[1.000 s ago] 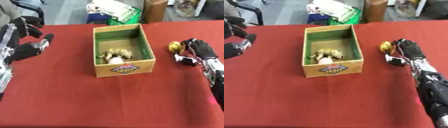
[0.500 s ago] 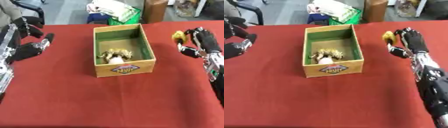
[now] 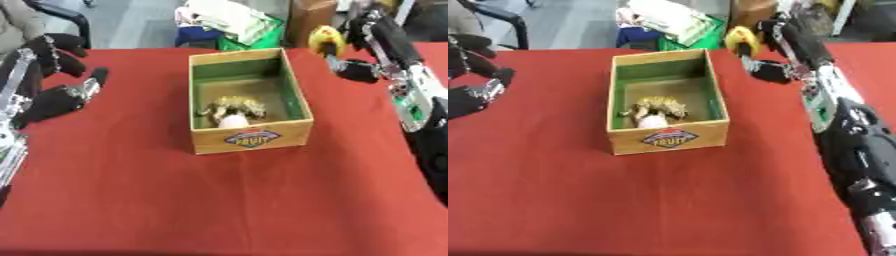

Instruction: Pick up objects on the table and place them in the box.

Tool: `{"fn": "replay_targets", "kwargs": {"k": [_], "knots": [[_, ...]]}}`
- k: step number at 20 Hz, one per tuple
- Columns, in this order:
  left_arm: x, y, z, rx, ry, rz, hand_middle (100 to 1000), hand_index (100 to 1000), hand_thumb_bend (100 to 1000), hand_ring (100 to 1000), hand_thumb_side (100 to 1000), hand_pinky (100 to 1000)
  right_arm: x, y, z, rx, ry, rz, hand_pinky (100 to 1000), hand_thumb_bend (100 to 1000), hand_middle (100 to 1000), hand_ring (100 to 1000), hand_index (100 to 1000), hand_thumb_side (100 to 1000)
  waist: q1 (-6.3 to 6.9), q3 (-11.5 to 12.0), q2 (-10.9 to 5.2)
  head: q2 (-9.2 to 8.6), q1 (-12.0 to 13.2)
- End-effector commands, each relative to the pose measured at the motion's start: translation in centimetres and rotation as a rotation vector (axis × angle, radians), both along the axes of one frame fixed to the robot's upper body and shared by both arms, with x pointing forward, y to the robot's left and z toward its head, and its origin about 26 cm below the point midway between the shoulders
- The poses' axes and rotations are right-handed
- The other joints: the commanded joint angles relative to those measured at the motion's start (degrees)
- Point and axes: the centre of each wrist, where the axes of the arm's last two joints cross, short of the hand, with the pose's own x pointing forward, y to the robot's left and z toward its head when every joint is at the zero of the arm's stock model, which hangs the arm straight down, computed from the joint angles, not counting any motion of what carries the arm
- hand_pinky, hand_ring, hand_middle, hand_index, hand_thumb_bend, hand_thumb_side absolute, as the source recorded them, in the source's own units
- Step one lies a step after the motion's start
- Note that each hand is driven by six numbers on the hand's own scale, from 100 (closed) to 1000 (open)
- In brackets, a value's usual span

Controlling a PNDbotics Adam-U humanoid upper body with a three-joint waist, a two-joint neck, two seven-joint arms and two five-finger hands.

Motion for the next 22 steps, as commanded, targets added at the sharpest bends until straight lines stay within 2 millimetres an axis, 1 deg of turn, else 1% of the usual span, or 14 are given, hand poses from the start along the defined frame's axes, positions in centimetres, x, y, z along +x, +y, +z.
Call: {"fn": "replay_targets", "kwargs": {"k": [1,3,5,6,7,8,9,10,12,14,16,18,20,22], "knots": [[0.0,0.1,1.1,0.012,-0.029,-0.011,583,745,418,568,186,594,0.1,1.8,1.1,-0.063,-0.014,0.082,349,100,243,491,257,383,0.0,0.34,-1.02,-0.41,-0.1],[0.0,0.1,1.1,0.011,-0.03,-0.015,583,745,418,568,186,595,0.1,2.4,0.1,-0.113,0.017,0.102,374,100,272,505,290,442,0.01,0.71,-0.95,-0.49,-0.12],[0.0,0.0,1.1,0.009,-0.031,-0.016,583,746,417,569,186,595,0.0,2.7,-0.7,-0.16,0.038,0.118,404,106,336,525,366,550,0.04,1.01,-0.87,-0.55,-0.14],[0.0,0.1,1.1,0.009,-0.032,-0.016,583,746,418,569,185,595,0.0,2.8,-1.0,-0.182,0.044,0.126,424,128,381,542,420,594,0.06,1.11,-0.85,-0.55,-0.14],[0.0,0.1,1.1,0.008,-0.032,-0.016,583,746,419,569,185,595,0.0,2.8,-1.2,-0.2,0.047,0.134,443,191,434,558,496,642,0.08,1.17,-0.83,-0.54,-0.14],[0.0,0.1,1.1,0.007,-0.032,-0.015,583,746,418,568,185,595,0.0,2.9,-1.4,-0.217,0.048,0.143,492,298,524,603,623,685,0.08,1.2,-0.82,-0.53,-0.16],[-0.1,0.1,1.1,0.006,-0.031,-0.015,583,746,418,568,185,595,-0.1,3.0,-1.5,-0.241,0.049,0.155,522,366,600,640,705,709,0.07,1.19,-0.82,-0.53,-0.18],[0.0,0.1,1.1,0.005,-0.03,-0.015,583,746,419,568,185,595,-0.1,3.0,-1.5,-0.256,0.05,0.164,550,408,672,675,755,722,0.05,1.16,-0.83,-0.53,-0.17],[0.0,0.1,1.1,0.003,-0.029,-0.017,583,747,419,569,185,596,-0.1,2.8,-1.6,-0.266,0.051,0.172,600,453,771,732,816,738,0.02,1.09,-0.86,-0.55,-0.11],[0.0,0.1,1.0,0.004,-0.028,-0.017,583,747,420,568,186,595,-0.1,2.6,-1.6,-0.265,0.053,0.169,617,454,802,750,826,737,0.02,0.99,-0.91,-0.58,-0.03],[-0.1,0.2,1.0,0.003,-0.027,-0.012,583,746,419,568,185,595,-0.1,2.2,-1.4,-0.236,0.05,0.159,604,413,795,745,816,717,0.01,0.89,-0.97,-0.55,-0.04],[-0.1,0.3,0.9,0.001,-0.026,-0.007,583,746,421,568,185,595,-0.1,1.7,-1.1,-0.2,0.043,0.15,595,347,780,739,806,667,-0.02,0.81,-1.05,-0.5,0.07],[-0.2,0.5,0.7,-0.002,-0.022,0.0,582,745,420,568,185,594,-0.1,1.1,-0.3,-0.159,0.03,0.148,584,239,760,734,790,591,-0.02,0.71,-1.06,-0.59,0.23],[-0.3,0.7,0.4,-0.003,-0.016,0.01,582,744,419,568,186,595,-0.2,0.1,0.5,-0.116,0.017,0.149,566,163,742,724,779,528,-0.1,0.61,-1.1,-0.49,0.3]]}}
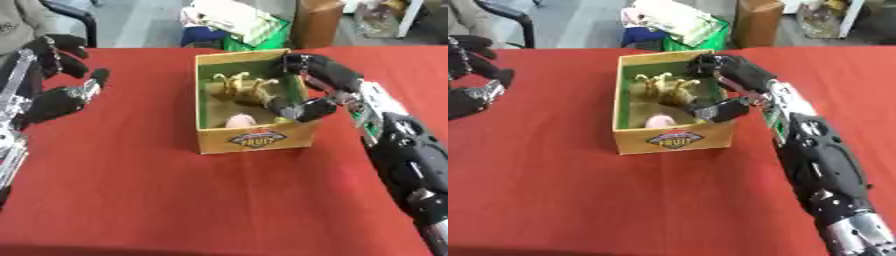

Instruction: Pick up objects on the table and place them in the box.

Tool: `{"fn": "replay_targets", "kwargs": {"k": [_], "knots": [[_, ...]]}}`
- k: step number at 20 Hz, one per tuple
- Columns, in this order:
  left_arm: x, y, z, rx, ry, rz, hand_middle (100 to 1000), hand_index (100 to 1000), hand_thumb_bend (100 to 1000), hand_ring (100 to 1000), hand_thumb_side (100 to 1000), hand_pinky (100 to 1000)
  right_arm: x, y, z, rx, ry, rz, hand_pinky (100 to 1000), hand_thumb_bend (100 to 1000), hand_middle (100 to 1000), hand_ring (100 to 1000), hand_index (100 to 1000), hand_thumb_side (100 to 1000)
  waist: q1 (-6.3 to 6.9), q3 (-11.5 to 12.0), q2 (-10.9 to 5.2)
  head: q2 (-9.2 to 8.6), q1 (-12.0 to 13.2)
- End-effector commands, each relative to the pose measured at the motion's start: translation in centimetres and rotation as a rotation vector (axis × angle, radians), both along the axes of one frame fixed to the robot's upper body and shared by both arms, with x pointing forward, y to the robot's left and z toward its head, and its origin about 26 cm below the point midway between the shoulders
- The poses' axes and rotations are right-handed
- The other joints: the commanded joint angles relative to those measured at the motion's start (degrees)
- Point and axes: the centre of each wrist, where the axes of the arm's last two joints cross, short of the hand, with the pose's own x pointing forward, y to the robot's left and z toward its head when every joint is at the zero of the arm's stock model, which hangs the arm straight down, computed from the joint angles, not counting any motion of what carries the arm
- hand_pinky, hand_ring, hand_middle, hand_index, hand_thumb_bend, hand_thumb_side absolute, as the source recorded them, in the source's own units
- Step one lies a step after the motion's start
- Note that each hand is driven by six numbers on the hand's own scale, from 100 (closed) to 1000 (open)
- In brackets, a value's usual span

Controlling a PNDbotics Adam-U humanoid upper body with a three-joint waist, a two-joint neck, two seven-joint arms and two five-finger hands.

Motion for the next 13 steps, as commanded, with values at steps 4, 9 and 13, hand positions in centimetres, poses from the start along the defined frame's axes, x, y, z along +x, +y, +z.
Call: {"fn": "replay_targets", "kwargs": {"k": [4,9,13], "knots": [[-0.4,1.3,0.1,0.001,-0.013,0.047,581,746,417,567,186,594,-0.3,-4.5,4.1,0.129,-0.053,-0.011,547,100,710,710,747,476,-0.19,-0.33,-1.03,-0.25,0.62],[-0.8,2.0,-0.8,-0.006,0.001,0.079,584,746,413,572,186,595,-1.3,-8.1,4.9,0.182,-0.005,-0.023,519,100,692,701,731,413,-0.32,-0.68,-1.01,-0.11,1.15],[-1.2,2.5,-1.5,-0.015,0.01,0.109,585,747,407,574,185,595,-2.5,-11.7,4.7,0.22,0.05,-0.076,501,100,683,693,725,396,-0.42,-0.85,-1.05,0.11,1.44]]}}
